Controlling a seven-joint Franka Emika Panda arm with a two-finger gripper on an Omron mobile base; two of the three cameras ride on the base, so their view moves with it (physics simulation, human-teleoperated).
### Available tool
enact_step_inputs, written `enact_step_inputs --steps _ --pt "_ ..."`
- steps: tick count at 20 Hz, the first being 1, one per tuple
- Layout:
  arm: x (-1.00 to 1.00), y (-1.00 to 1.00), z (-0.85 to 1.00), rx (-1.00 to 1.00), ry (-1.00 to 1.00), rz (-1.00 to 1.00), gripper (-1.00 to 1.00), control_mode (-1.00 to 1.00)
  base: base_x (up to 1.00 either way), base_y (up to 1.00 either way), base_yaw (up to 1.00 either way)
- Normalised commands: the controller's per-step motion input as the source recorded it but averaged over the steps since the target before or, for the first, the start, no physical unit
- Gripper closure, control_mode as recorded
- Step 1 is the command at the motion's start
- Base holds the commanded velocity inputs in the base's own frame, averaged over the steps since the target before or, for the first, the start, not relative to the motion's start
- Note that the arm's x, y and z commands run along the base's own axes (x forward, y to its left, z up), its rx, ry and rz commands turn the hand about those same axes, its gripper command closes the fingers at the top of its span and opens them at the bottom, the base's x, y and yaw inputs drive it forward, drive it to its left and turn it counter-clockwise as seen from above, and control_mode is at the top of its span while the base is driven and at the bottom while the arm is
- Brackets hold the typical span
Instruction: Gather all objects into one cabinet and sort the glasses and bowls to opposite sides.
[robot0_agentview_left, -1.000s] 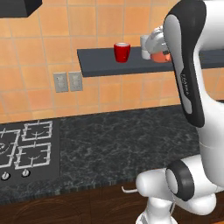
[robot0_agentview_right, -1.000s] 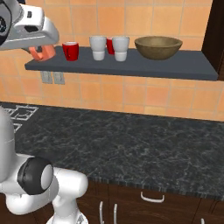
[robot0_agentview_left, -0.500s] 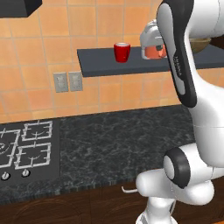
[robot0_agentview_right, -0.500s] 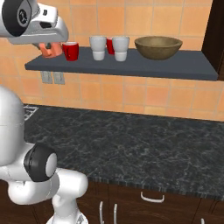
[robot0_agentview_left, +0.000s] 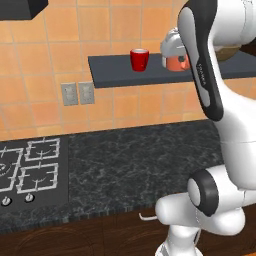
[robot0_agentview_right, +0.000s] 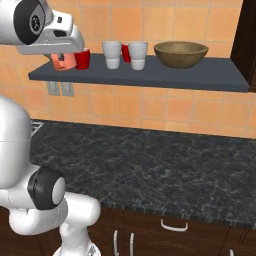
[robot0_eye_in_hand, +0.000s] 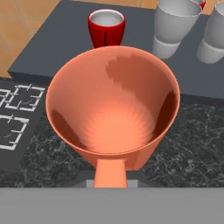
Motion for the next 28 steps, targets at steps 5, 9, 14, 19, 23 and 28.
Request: enact_step_inputs --steps 5,9,14,19,23,28 --pt "0.02 -0.3 -0.01 0.0 -0.03 0.0 1.0 -1.0 0.0 0.0 0.0" --pt "0.0 -0.4 -0.16 0.0 -0.01 0.0 1.0 -1.0 0.0 0.0 0.0" --pt "0.29 -0.31 -0.38 0.0 0.0 0.0 1.0 -1.0 0.0 0.0 0.0" --pt "0.68 -0.01 -0.25 0.0 0.0 0.0 1.0 -1.0 0.0 0.0 0.0" --pt "0.64 0.0 -0.01 0.0 0.0 0.0 1.0 -1.0 0.0 0.0 0.0" --pt "0.68 0.0 -0.05 0.0 0.0 0.0 1.0 -1.0 0.0 0.0 0.0"
